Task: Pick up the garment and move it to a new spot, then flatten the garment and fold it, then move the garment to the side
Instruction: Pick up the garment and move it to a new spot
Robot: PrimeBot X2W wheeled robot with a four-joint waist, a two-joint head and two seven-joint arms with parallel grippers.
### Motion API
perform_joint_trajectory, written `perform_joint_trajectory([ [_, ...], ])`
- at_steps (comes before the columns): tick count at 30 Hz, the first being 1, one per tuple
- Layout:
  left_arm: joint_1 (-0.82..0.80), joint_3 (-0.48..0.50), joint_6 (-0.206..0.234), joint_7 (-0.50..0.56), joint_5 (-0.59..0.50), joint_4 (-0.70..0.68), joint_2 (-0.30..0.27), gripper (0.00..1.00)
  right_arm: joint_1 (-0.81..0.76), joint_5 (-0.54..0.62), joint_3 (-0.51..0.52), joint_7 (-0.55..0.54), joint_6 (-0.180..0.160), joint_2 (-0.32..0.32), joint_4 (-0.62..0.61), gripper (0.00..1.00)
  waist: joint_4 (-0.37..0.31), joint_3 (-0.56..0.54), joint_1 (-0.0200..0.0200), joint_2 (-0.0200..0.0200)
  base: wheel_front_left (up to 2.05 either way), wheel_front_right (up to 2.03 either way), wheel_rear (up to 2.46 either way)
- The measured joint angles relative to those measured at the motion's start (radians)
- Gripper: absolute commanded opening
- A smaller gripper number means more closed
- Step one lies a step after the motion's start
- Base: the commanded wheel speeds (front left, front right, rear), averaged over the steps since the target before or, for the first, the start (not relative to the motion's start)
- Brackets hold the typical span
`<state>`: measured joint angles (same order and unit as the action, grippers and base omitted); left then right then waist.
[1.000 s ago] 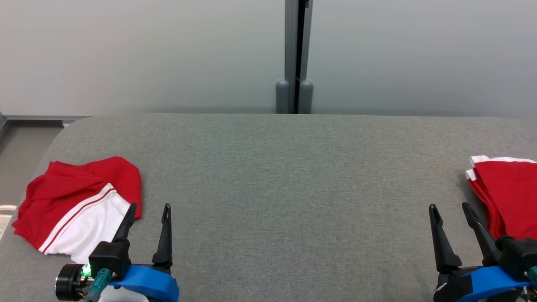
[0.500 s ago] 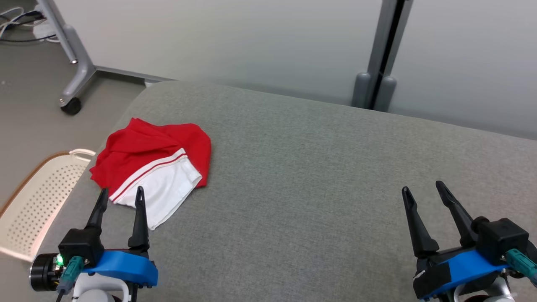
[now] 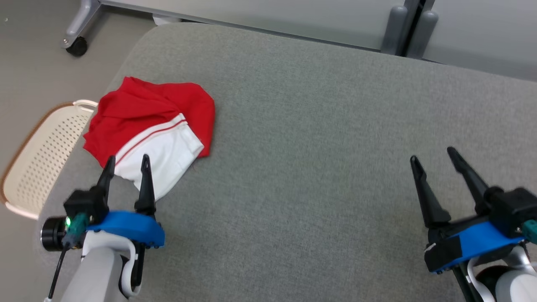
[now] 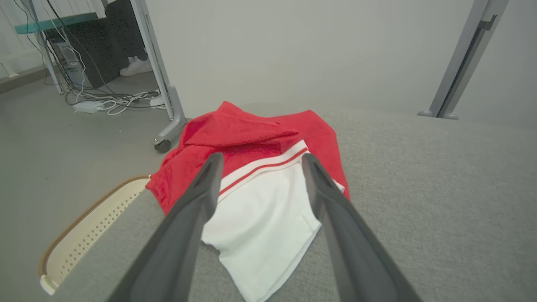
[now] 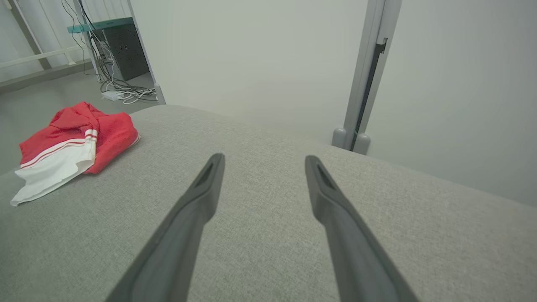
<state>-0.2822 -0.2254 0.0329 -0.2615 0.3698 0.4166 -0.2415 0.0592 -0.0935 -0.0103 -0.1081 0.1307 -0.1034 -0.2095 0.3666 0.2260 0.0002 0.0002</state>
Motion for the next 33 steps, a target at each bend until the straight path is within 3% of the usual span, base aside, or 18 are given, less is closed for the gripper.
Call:
perform_joint_trajectory([
  [9, -0.254, -0.017, -0.096, 0.013, 0.038, 0.365, 0.029, 1.0, 0.074, 0.006, 0.003, -0.056, 0.0, -0.05, -0.057, 1.0, -0.039, 0.187, 0.0002, 0.0002, 0.0, 0.0, 0.0],
  [16, -0.392, -0.033, -0.149, 0.05, 0.083, 0.585, 0.031, 1.0, 0.099, 0.004, 0.023, -0.059, 0.0, -0.069, -0.06, 1.0, -0.049, 0.243, -0.0001, 0.0001, 0.0, 0.0, 0.0],
  [17, -0.404, -0.039, -0.153, 0.059, 0.091, 0.606, 0.032, 0.66, 0.1, 0.004, 0.025, -0.059, 0.0, -0.071, -0.06, 1.0, -0.051, 0.243, -0.0001, 0.0001, 0.0, 0.0, 0.0],
  [18, -0.415, -0.043, -0.157, 0.062, 0.098, 0.622, 0.031, 0.04, 0.102, 0.004, 0.025, -0.058, 0.0, -0.073, -0.06, 1.0, -0.053, 0.243, -0.0001, 0.0, 0.0, 0.0, 0.0],
  [19, -0.422, -0.048, -0.157, 0.06, 0.101, 0.635, 0.03, 0.0, 0.102, 0.004, 0.024, -0.056, 0.0, -0.073, -0.058, 1.0, -0.054, 0.241, -0.0001, 0.0, 0.0, 0.0, 0.0],
  [27, -0.402, -0.028, -0.162, 0.003, 0.118, 0.643, 0.012, 0.0, 0.098, 0.003, 0.02, -0.021, 0.0, -0.058, -0.034, 1.0, -0.058, 0.166, -0.0002, 0.0, 0.0, 0.0, 0.0],
  [33, -0.28, 0.052, -0.111, 0.0, 0.089, 0.435, -0.009, 0.0, 0.064, -0.011, 0.012, 0.007, 0.0, -0.032, -0.001, 1.0, -0.058, 0.064, -0.0003, -0.0002, 0.0, 0.0, 0.0],
])
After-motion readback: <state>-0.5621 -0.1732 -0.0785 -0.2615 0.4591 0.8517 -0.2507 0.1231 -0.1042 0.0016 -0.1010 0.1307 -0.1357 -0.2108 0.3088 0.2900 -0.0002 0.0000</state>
